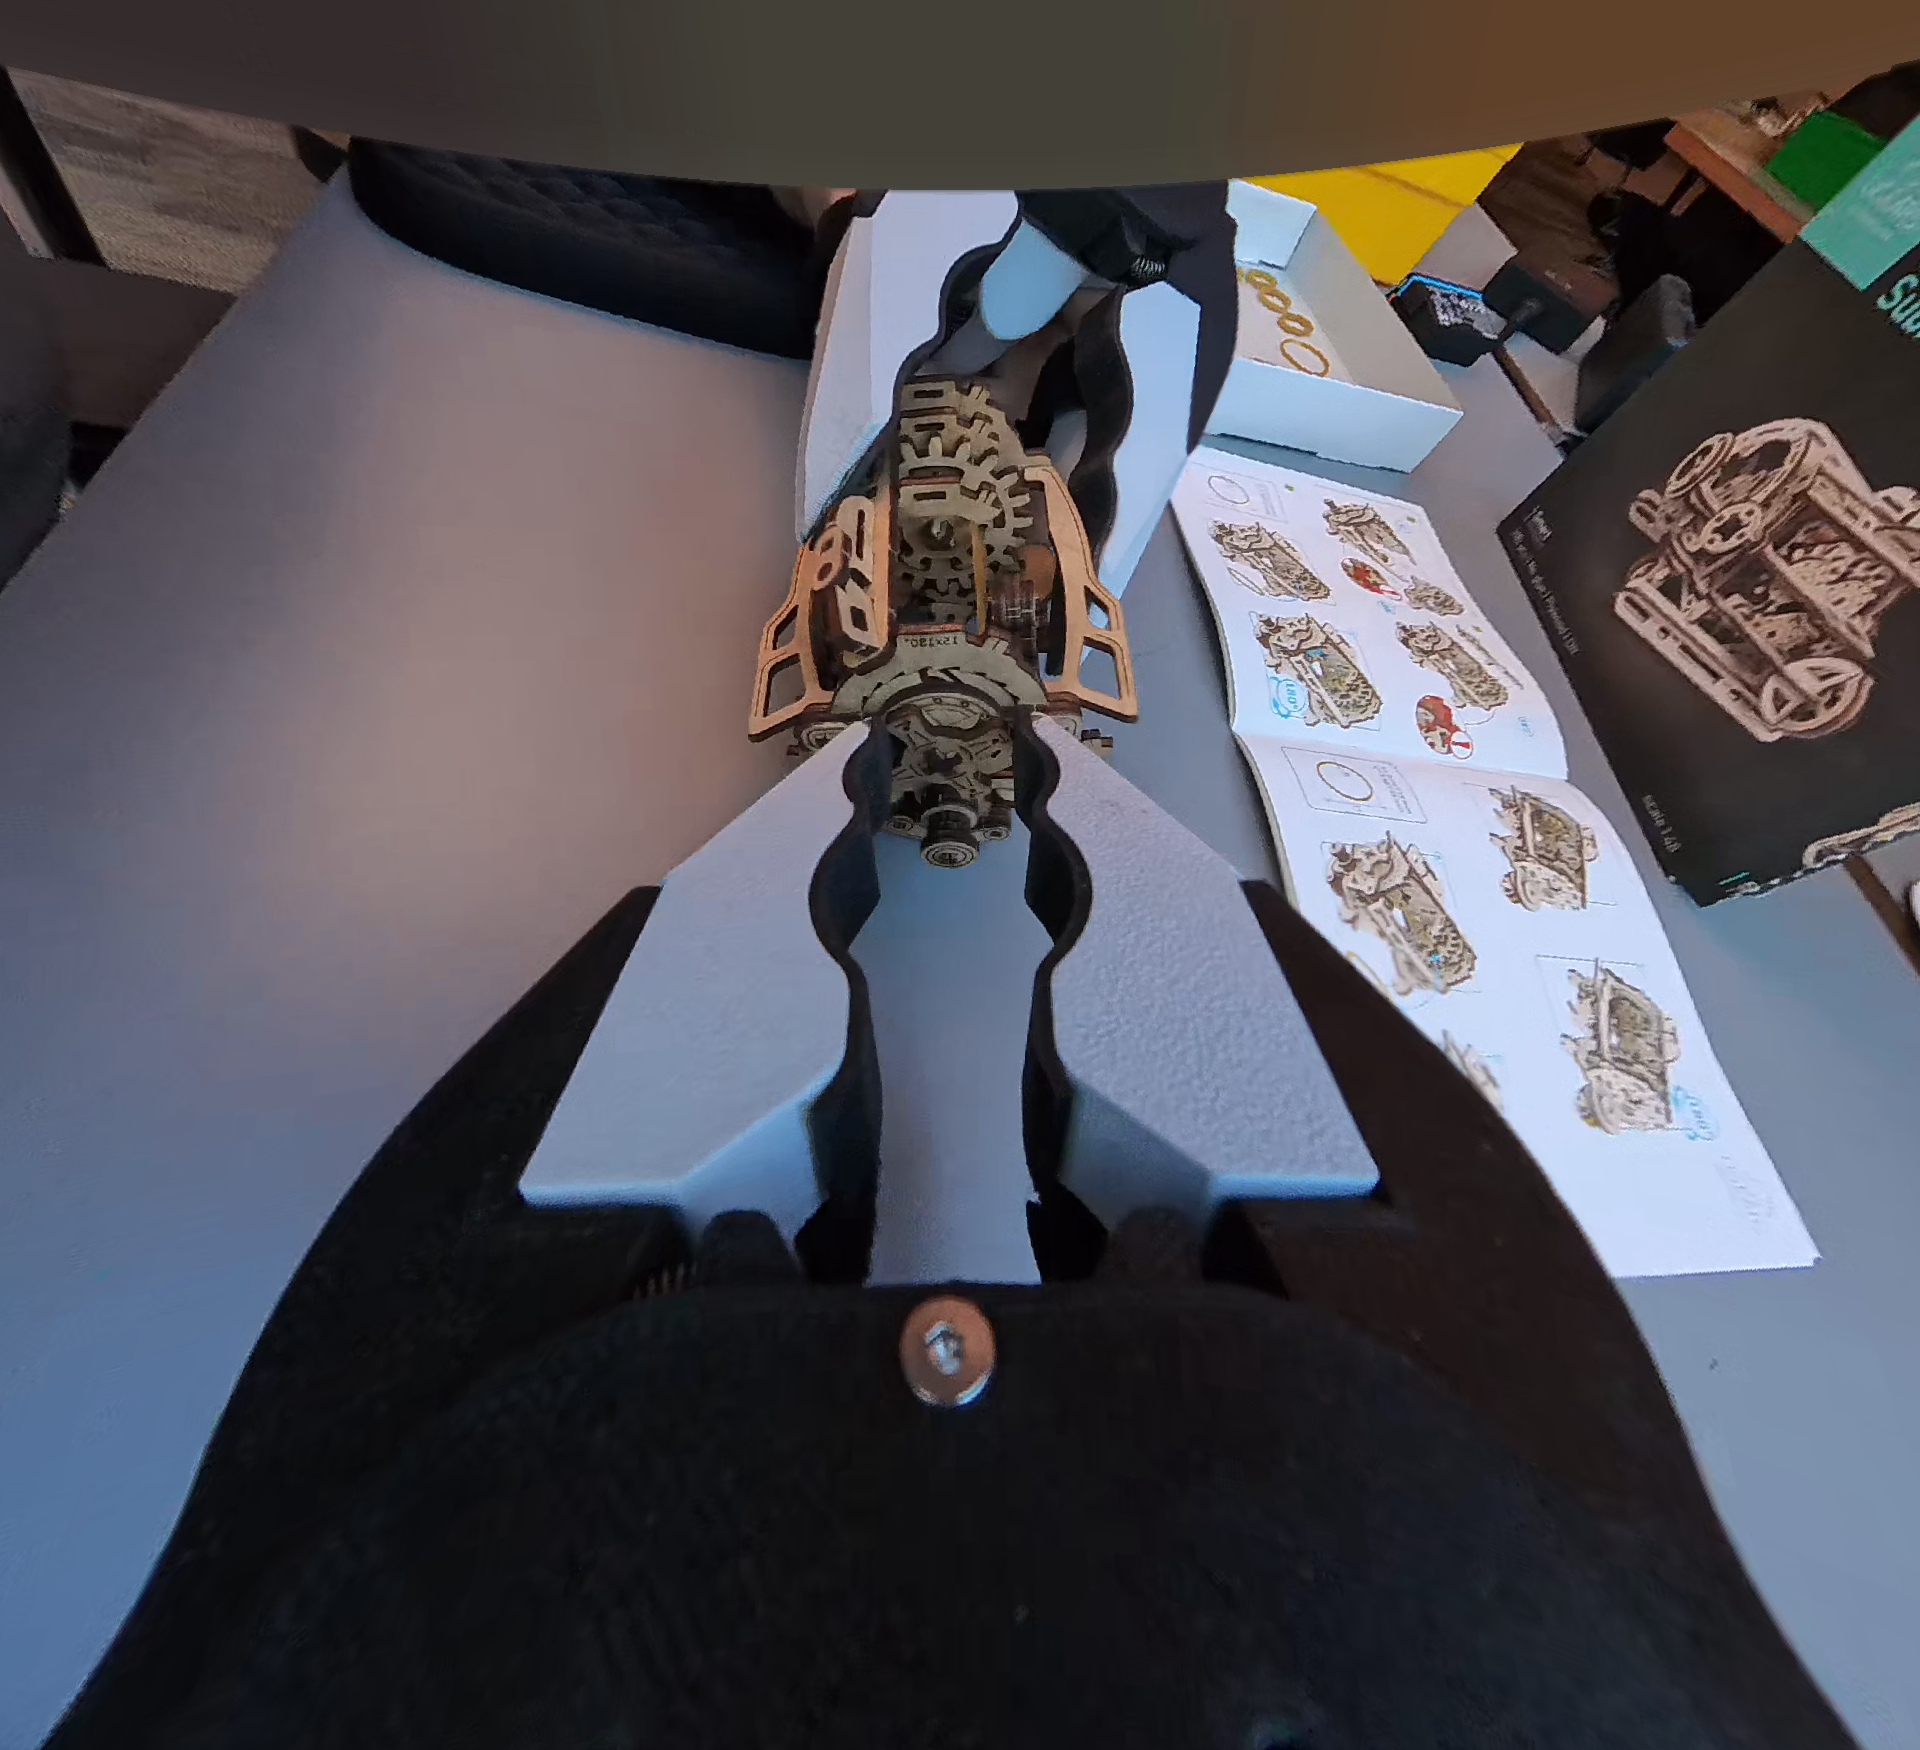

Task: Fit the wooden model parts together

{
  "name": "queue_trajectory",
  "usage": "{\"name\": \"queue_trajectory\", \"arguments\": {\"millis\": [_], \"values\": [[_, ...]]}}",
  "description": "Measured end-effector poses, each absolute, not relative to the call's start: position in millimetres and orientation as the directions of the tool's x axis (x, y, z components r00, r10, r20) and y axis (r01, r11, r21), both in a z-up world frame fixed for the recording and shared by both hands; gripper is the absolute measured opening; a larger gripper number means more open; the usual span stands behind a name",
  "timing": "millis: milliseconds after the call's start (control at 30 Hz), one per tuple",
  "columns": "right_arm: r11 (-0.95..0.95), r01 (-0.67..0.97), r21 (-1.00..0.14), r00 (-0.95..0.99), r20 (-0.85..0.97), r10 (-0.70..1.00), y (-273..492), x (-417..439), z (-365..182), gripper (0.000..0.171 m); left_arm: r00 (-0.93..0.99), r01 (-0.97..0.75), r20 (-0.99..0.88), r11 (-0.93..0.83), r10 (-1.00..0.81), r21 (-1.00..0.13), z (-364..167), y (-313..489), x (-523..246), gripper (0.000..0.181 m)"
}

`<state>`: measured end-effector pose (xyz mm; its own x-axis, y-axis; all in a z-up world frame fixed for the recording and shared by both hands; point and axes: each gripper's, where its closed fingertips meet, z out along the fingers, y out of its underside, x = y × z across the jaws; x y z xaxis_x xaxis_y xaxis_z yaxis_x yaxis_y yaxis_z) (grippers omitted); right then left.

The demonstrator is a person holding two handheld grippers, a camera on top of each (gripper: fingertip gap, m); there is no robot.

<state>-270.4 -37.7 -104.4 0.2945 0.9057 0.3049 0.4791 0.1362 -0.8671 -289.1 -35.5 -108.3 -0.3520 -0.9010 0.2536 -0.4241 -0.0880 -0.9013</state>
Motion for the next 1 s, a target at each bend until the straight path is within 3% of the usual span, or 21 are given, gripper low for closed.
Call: {"name": "queue_trajectory", "arguments": {"millis": [167,300,400,500,700,1000], "values": [[0.057,0.435,-0.899,0.308,0.207,0.929,-37,-270,-104,0.022,-0.35,-0.421,0.248,-0.084,-0.903,-0.903,-108,-35,-289,0.058],[0.2,0.473,-0.858,0.279,0.361,0.89,-38,-269,-104,0.025,-0.353,-0.421,0.242,-0.077,-0.904,-0.904,-108,-36,-289,0.059],[0.188,0.476,-0.859,0.295,0.357,0.886,-34,-266,-105,0.035,-0.356,-0.416,0.222,-0.059,-0.908,-0.907,-109,-37,-289,0.059],[0.146,0.452,-0.88,0.268,0.29,0.919,-39,-268,-107,0.027,-0.359,-0.414,0.211,-0.047,-0.909,-0.909,-109,-38,-290,0.059],[0.212,0.464,-0.86,0.229,0.348,0.909,-44,-272,-107,0.019,-0.378,-0.408,0.196,-0.027,-0.905,-0.913,-109,-41,-291,0.058],[0.029,0.415,-0.91,0.226,0.134,0.965,-46,-272,-110,0.013,-0.377,-0.401,0.161,0.004,-0.912,-0.916,-110,-42,-291,0.058]]}}
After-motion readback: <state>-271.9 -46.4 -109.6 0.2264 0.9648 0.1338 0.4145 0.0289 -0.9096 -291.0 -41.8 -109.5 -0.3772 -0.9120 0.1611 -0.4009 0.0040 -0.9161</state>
